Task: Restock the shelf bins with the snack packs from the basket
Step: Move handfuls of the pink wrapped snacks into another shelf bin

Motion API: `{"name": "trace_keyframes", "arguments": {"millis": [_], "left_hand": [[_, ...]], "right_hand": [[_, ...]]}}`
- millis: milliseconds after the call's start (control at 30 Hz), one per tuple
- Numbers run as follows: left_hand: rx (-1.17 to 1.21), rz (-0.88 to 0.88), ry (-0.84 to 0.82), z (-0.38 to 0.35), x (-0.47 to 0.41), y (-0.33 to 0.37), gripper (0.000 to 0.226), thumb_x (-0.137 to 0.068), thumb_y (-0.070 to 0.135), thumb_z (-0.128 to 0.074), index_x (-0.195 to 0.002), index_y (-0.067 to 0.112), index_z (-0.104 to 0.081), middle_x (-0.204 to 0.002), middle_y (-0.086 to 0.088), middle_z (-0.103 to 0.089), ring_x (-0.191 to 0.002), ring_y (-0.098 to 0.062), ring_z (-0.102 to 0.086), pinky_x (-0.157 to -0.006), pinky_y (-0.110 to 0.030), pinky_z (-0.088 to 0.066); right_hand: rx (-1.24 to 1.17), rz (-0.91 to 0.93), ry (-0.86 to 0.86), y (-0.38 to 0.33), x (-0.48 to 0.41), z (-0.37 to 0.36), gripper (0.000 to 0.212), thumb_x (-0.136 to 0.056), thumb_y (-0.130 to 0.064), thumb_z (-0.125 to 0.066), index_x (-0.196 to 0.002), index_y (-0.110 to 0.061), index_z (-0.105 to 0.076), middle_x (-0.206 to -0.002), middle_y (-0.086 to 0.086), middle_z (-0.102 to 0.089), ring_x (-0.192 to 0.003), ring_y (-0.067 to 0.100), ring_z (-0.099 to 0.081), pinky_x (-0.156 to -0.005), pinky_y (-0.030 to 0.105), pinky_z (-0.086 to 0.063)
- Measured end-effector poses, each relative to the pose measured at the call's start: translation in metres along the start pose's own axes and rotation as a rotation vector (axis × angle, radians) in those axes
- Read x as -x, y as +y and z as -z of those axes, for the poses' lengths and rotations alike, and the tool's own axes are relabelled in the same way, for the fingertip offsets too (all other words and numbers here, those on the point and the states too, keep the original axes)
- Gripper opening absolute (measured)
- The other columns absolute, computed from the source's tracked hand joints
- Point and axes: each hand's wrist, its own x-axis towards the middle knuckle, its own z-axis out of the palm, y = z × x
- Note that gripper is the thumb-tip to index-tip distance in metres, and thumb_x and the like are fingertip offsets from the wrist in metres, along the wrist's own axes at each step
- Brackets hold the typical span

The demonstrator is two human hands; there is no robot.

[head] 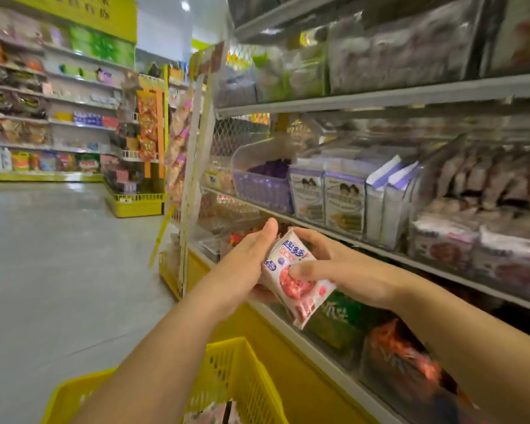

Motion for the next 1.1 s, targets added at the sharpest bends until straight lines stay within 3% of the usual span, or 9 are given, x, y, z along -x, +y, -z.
{"name": "trace_keyframes", "arguments": {"millis": [200, 333, 533, 600, 733, 800, 900, 1033, 1100], "left_hand": [[-0.092, -0.125, -0.158, -0.074, -0.018, 0.082, 0.058, -0.073, 0.077, -0.039, -0.087, 0.033, -0.073, -0.091, -0.009, -0.075, -0.08, -0.023, -0.073, -0.063, -0.031, -0.057], [0.002, -0.182, -0.143, -0.126, -0.028, 0.123, 0.056, -0.083, 0.069, -0.037, -0.076, 0.029, -0.075, -0.08, -0.005, -0.075, -0.066, -0.017, -0.07, -0.056, -0.03, -0.055], [0.317, -0.226, -0.2, -0.2, -0.041, 0.153, 0.045, -0.097, 0.052, -0.038, -0.117, 0.019, -0.061, -0.092, -0.008, -0.075, -0.075, -0.019, -0.072, -0.057, -0.031, -0.057], [0.311, -0.257, -0.217, -0.226, -0.046, 0.154, 0.041, -0.097, 0.051, -0.042, -0.121, 0.022, -0.06, -0.105, -0.008, -0.072, -0.092, -0.022, -0.071, -0.072, -0.037, -0.057], [0.094, -0.321, -0.171, -0.261, -0.062, 0.144, 0.042, -0.093, 0.054, -0.048, -0.13, 0.035, -0.044, -0.135, -0.005, -0.052, -0.123, -0.023, -0.053, -0.101, -0.048, -0.045], [-0.137, -0.445, -0.087, -0.27, -0.07, 0.136, 0.043, -0.095, 0.043, -0.051, -0.135, 0.037, -0.039, -0.137, 0.007, -0.048, -0.118, -0.008, -0.053, -0.099, -0.037, -0.047], [-0.325, -0.592, -0.08, -0.281, -0.076, 0.128, 0.042, -0.092, 0.034, -0.059, -0.129, 0.044, -0.043, -0.128, 0.019, -0.045, -0.093, 0.011, -0.057, -0.073, -0.007, -0.044], [-0.402, -0.572, -0.246, -0.298, -0.095, 0.127, 0.065, -0.086, 0.036, -0.063, -0.143, 0.043, -0.032, -0.13, 0.022, -0.048, -0.11, 0.006, -0.054, -0.092, -0.016, -0.046], [-0.381, -0.563, -0.291, -0.304, -0.107, 0.128, 0.072, -0.085, 0.036, -0.066, -0.144, 0.043, -0.027, -0.122, 0.03, -0.052, -0.109, 0.01, -0.054, -0.088, -0.012, -0.045]], "right_hand": [[0.017, 0.058, 0.074, -0.041, 0.074, 0.061, 0.057, -0.076, -0.028, -0.067, -0.13, -0.027, -0.048, -0.119, 0.003, -0.067, -0.106, 0.023, -0.066, -0.094, 0.041, -0.051], [0.16, 0.069, 0.353, -0.064, 0.114, 0.101, 0.081, -0.065, -0.033, -0.074, -0.137, -0.019, -0.041, -0.122, 0.007, -0.065, -0.102, 0.021, -0.067, -0.097, 0.043, -0.05], [0.443, 0.054, 0.655, -0.083, 0.164, 0.149, 0.095, -0.06, -0.041, -0.081, -0.141, -0.032, -0.032, -0.113, -0.01, -0.061, -0.084, 0.001, -0.068, -0.07, 0.018, -0.054], [0.621, -0.01, 0.748, -0.085, 0.176, 0.162, 0.104, -0.051, -0.054, -0.073, -0.143, -0.038, -0.026, -0.131, -0.009, -0.053, -0.095, 0.004, -0.063, -0.079, 0.024, -0.053], [0.96, -0.121, 0.893, -0.082, 0.191, 0.191, 0.1, -0.062, -0.057, -0.065, -0.146, -0.034, -0.017, -0.134, -0.004, -0.055, -0.084, 0.0, -0.058, -0.066, 0.02, -0.047], [1.085, -0.212, 0.965, -0.075, 0.194, 0.207, 0.099, -0.063, -0.061, -0.062, -0.146, -0.032, -0.017, -0.129, 0.0, -0.058, -0.094, 0.013, -0.061, -0.075, 0.03, -0.053], [1.143, -0.334, 1.027, -0.061, 0.192, 0.222, 0.095, -0.062, -0.066, -0.055, -0.143, -0.034, -0.017, -0.127, 0.004, -0.056, -0.104, 0.027, -0.06, -0.086, 0.041, -0.052], [1.255, -0.384, 1.102, -0.049, 0.192, 0.238, 0.076, -0.07, -0.068, -0.051, -0.133, -0.037, -0.024, -0.126, 0.004, -0.048, -0.107, 0.029, -0.057, -0.094, 0.042, -0.042], [1.263, -0.381, 1.088, -0.048, 0.194, 0.245, 0.073, -0.07, -0.071, -0.048, -0.131, -0.038, -0.025, -0.129, 0.002, -0.045, -0.111, 0.027, -0.054, -0.096, 0.044, -0.039]]}}
